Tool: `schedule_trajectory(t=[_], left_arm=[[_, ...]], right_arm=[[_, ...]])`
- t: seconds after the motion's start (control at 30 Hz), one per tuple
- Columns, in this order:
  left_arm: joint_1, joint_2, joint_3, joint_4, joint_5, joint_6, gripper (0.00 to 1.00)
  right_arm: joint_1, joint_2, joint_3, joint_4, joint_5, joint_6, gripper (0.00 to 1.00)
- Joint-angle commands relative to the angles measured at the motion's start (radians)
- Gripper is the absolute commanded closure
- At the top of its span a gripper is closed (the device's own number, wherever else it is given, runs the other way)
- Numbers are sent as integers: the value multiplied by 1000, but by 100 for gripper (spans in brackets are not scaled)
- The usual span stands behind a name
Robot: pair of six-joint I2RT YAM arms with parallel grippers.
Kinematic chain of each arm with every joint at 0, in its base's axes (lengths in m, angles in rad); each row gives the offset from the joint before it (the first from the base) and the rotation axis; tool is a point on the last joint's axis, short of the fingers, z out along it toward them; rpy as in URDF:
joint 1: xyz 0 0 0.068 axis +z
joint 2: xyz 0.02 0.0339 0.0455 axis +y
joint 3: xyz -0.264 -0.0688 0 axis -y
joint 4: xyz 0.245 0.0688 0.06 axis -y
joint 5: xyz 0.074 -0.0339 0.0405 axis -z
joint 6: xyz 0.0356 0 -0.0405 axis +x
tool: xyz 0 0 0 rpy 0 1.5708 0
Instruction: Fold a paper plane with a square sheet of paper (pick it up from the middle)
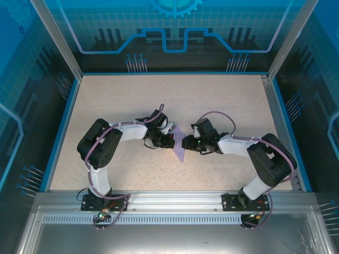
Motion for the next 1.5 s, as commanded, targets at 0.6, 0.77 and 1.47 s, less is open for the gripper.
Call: schedule_trajectory(t=[0.6, 0.77, 1.47], left_arm=[[24, 54, -46, -62, -118, 30, 99], [23, 54, -47, -61, -119, 30, 99], [30, 54, -37, -75, -115, 37, 99]], right_arm=[[-12, 7, 13, 78, -93, 0, 73], [-8, -2, 10, 86, -96, 4, 79], [37, 53, 55, 120, -111, 17, 93]])
